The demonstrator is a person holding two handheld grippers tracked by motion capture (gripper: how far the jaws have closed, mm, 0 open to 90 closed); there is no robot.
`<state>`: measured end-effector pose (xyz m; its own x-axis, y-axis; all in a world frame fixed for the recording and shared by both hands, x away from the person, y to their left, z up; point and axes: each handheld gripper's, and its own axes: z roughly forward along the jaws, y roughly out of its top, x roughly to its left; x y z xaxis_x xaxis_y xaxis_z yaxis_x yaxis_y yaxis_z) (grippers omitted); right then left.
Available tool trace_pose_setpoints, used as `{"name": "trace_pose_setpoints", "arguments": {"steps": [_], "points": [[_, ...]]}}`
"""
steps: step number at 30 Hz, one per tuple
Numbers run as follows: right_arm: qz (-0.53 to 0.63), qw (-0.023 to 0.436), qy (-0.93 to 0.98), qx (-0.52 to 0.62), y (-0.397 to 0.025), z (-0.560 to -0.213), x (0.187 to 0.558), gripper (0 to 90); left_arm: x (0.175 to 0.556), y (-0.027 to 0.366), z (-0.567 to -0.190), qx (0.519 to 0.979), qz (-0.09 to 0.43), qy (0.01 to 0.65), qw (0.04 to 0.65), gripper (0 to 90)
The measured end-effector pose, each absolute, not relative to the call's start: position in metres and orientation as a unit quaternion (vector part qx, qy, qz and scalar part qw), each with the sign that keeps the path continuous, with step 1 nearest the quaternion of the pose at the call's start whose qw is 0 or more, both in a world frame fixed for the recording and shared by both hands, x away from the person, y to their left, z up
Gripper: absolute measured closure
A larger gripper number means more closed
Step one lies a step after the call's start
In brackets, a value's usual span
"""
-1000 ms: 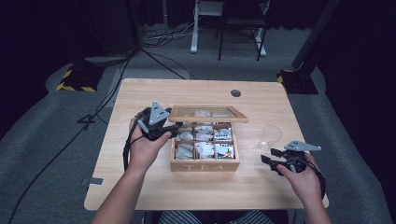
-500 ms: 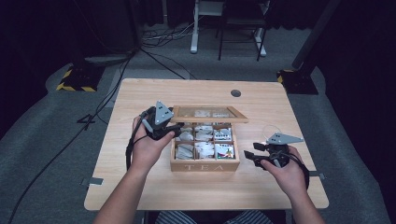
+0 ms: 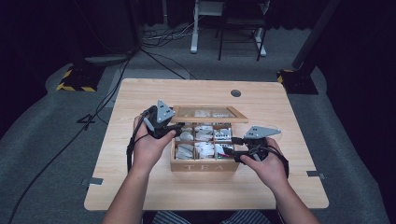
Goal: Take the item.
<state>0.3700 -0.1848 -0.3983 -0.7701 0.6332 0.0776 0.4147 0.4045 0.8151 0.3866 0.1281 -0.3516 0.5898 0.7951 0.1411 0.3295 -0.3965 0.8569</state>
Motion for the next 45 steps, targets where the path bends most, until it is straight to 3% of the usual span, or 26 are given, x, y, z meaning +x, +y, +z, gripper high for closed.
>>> {"name": "trace_pose_setpoints", "arguments": {"steps": [18, 45], "points": [[0.435, 0.103, 0.847, 0.288, -0.129, -0.399, 0.375, 48.6, 0.390, 0.130, -0.354, 0.790, 0.268, 0.342, 0.433, 39.2], [0.418, 0.078, 0.871, 0.248, -0.057, -0.427, 0.385, 58.4, 0.392, 0.129, -0.357, 0.793, 0.266, 0.338, 0.432, 39.9]]}}
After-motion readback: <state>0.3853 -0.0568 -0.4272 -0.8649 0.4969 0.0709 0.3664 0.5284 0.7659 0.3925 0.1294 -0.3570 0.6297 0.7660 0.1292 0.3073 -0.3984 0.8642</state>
